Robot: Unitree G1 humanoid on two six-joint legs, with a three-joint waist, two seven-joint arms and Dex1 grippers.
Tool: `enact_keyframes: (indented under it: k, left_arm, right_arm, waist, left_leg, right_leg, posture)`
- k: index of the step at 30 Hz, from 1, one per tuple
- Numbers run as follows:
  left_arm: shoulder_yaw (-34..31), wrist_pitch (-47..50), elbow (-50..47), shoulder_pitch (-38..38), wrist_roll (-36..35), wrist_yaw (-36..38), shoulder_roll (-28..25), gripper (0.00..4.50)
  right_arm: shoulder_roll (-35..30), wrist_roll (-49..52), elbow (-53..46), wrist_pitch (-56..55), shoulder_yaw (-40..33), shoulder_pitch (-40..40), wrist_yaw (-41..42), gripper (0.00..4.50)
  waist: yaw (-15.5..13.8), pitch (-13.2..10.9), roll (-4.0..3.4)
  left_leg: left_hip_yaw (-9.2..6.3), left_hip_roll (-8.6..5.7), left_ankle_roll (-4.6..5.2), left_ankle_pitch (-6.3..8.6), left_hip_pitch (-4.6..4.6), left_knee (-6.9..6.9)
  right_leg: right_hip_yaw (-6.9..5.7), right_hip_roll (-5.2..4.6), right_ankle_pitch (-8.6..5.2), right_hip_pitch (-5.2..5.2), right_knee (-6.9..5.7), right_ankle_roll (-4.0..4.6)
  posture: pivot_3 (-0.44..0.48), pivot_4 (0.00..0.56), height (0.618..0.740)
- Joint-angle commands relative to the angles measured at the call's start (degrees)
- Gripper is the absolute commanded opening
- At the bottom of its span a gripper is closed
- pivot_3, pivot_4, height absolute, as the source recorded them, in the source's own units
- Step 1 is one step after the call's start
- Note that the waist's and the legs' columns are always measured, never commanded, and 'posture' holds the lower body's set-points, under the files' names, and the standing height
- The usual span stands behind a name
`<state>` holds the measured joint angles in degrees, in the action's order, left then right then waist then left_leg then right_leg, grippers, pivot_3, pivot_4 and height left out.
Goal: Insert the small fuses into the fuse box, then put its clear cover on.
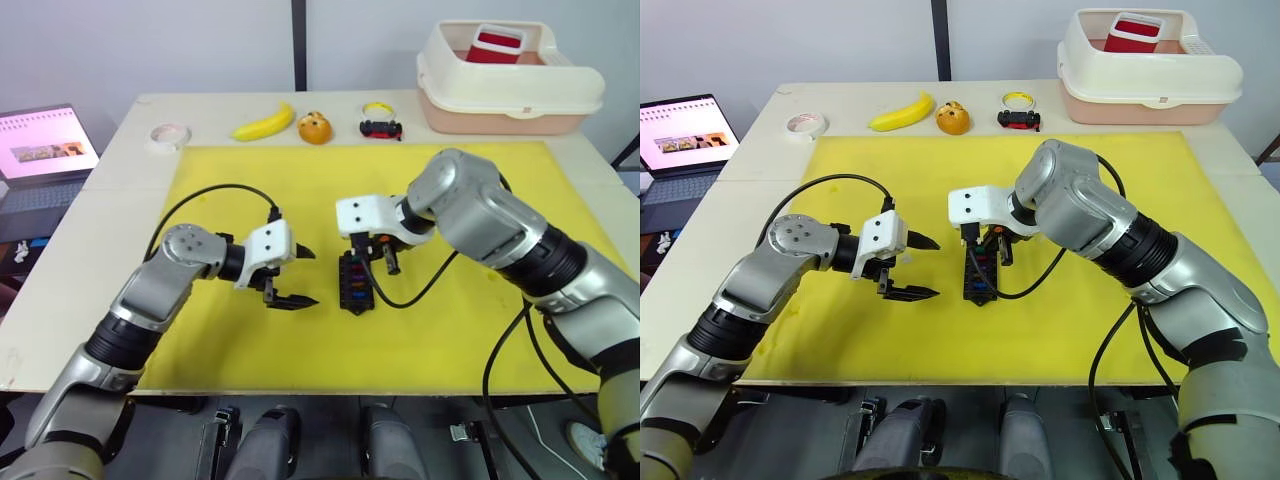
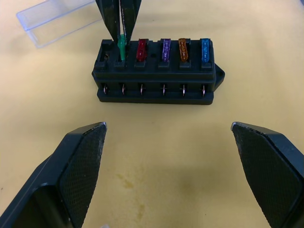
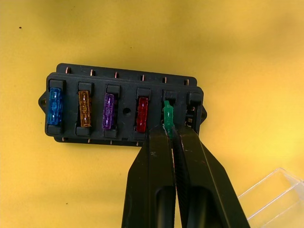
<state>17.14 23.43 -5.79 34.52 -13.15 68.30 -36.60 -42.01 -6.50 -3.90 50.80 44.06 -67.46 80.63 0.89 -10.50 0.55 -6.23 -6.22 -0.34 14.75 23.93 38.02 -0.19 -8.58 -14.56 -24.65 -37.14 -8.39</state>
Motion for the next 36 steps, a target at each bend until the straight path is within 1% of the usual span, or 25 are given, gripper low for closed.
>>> enact_keyframes:
  k: [1, 3, 14, 19, 21, 23, 24, 25, 27, 28, 31, 33, 36]
  left_arm:
    - [-0.73, -0.72, -0.84, 0.8, -0.11, 0.15, 0.07, 4.5]
    - [-0.76, -0.7, -0.82, 0.79, -0.04, 0.18, 0.08, 4.5]
    - [-0.81, -0.84, -0.73, 0.64, 0.17, 0.17, 0.07, 4.5]
    - [-0.78, -1.16, -0.58, 0.62, 0.27, 0.1, 0.18, 4.5]
    - [-0.79, -1.29, -0.39, 0.7, 0.3, 0.12, 0.25, 4.5]
    - [-0.87, -1.38, -0.22, 0.75, 0.29, 0.13, 0.27, 4.5]
    - [-0.92, -1.44, -0.06, 0.8, 0.32, 0.13, 0.32, 4.5]
    - [-0.95, -1.48, 0.06, 0.83, 0.34, 0.12, 0.36, 4.5]
    - [-1.08, -1.59, 0.31, 0.85, 0.33, 0.13, 0.39, 4.5]
    - [-1.13, -1.65, 0.39, 0.84, 0.32, 0.14, 0.4, 4.5]
    - [-0.98, -1.83, 1.06, 1.35, 0.34, 0.25, 0.74, 4.5]
    - [-0.8, -2.06, 1.63, 1.76, 0.42, 0.36, 1.02, 4.5]
    - [-0.41, -2.62, 2.47, 2.35, 0.62, 0.57, 1.54, 4.5]
  right_arm:
    - [0.51, 0.25, -1.72, 0.08, -2.19, -0.28, -0.07, 0.67]
    - [0.55, 0.33, -1.91, 0.24, -2.3, -0.33, -0.08, 1.45]
    - [-0.3, 1.28, -3.03, 1.02, -4.21, -1.34, -0.09, 1.45]
    - [-1.79, 2.77, -3.82, 1.29, -8.22, -1.29, 0.04, 1.45]
    - [-1.6, 5.54, -4.62, 2.26, -12.63, -0.04, -0.8, 1.45]
    - [0.1, 9.19, -5.9, 3.06, -19.75, 2.58, -3.98, 1.45]
    - [1.49, 11.12, -6.61, 2.15, -23.99, 4.62, -6.21, 1.45]
    - [2.41, 12.36, -7.14, 1.36, -26.71, 6.05, -7.77, 1.45]
    - [3.07, 14.12, -9.66, -5.11, -32.79, 12.72, -11.21, 1.45]
    - [2.26, 14.33, -10.66, -6.88, -33.75, 15.5, -11.71, 1.45]
    - [-2.11, 17.16, -12.54, -10.02, -34.53, 23.79, -8.11, 1.45]
    - [-3.17, 18.98, -12.57, -8.53, -35.29, 26.3, -8.55, 1.45]
    - [-2.16, 19.26, -11.0, -9.52, -35.14, 28.07, -11.37, 1.45]
  waist:
    - [0.0, 0.0, 0.0]
    - [0.0, 0.0, 0.0]
    - [-0.02, 0.0, 0.0]
    - [-0.09, 0.0, 0.0]
    - [-0.09, 0.0, 0.0]
    - [-0.12, 0.0, 0.01]
    - [-0.15, 0.0, 0.01]
    - [-0.16, 0.01, 0.01]
    - [-0.19, 0.01, 0.02]
    - [-0.38, 0.01, 0.02]
    - [-0.61, 0.01, 0.02]
    - [-0.33, 0.01, 0.02]
    - [0.18, 0.01, 0.02]
  left_leg:
    - [0.0, 0.0, 0.0, 0.0, 0.0, 0.0]
    - [0.0, 0.0, 0.0, 0.0, 0.0, 0.0]
    - [0.0, -0.01, 0.0, 0.0, 0.0, 0.0]
    - [0.0, -0.01, 0.0, 0.0, 0.01, 0.0]
    - [0.0, -0.01, 0.0, 0.0, 0.01, 0.0]
    - [0.0, -0.01, 0.0, 0.0, 0.01, 0.0]
    - [-0.02, 0.0, 0.0, 0.0, 0.0, 0.0]
    - [-0.02, -0.01, 0.0, 0.0, 0.0, 0.0]
    - [-0.04, 0.0, 0.0, 0.0, 0.0, 0.01]
    - [-0.04, -0.01, 0.0, 0.0, 0.0, 0.02]
    - [-0.05, -0.07, 0.0, 0.0, 0.01, 0.08]
    - [-0.04, -0.08, 0.0, 0.0, 0.01, 0.12]
    - [-0.03, 0.0, 0.0, -0.01, -0.02, 0.1]
  right_leg:
    - [0.0, 0.0, 0.0, 0.0, 0.0, 0.0]
    - [0.0, 0.0, 0.0, 0.0, 0.0, 0.0]
    - [0.0, 0.0, 0.0, 0.0, 0.0, 0.0]
    - [0.0, -0.01, 0.0, 0.0, 0.0, 0.0]
    - [0.0, -0.01, 0.0, 0.0, 0.0, 0.0]
    - [0.0, -0.01, 0.0, 0.0, 0.01, 0.0]
    - [-0.01, 0.0, 0.0, 0.02, 0.01, 0.0]
    - [-0.01, -0.01, 0.0, 0.02, 0.01, 0.0]
    - [-0.02, 0.0, 0.0, 0.03, 0.01, 0.01]
    - [-0.02, -0.02, 0.01, 0.03, 0.0, 0.01]
    - [-0.04, -0.05, 0.01, 0.12, 0.06, 0.0]
    - [-0.03, -0.05, 0.01, 0.15, 0.05, 0.0]
    - [-0.02, 0.0, 0.01, 0.1, -0.02, 0.0]
  posture:
    - [0.0, 0.15, 0.74]
    - [0.0, 0.15, 0.74]
    - [0.0, 0.15, 0.74]
    - [0.0, 0.15, 0.74]
    - [0.0, 0.15, 0.74]
    - [0.0, 0.15, 0.74]
    - [0.0, 0.15, 0.74]
    - [0.0, 0.15, 0.74]
    - [0.0, 0.15, 0.74]
    - [0.0, 0.15, 0.74]
    - [0.0, 0.15, 0.74]
    - [0.0, 0.15, 0.74]
    - [0.0, 0.15, 0.74]
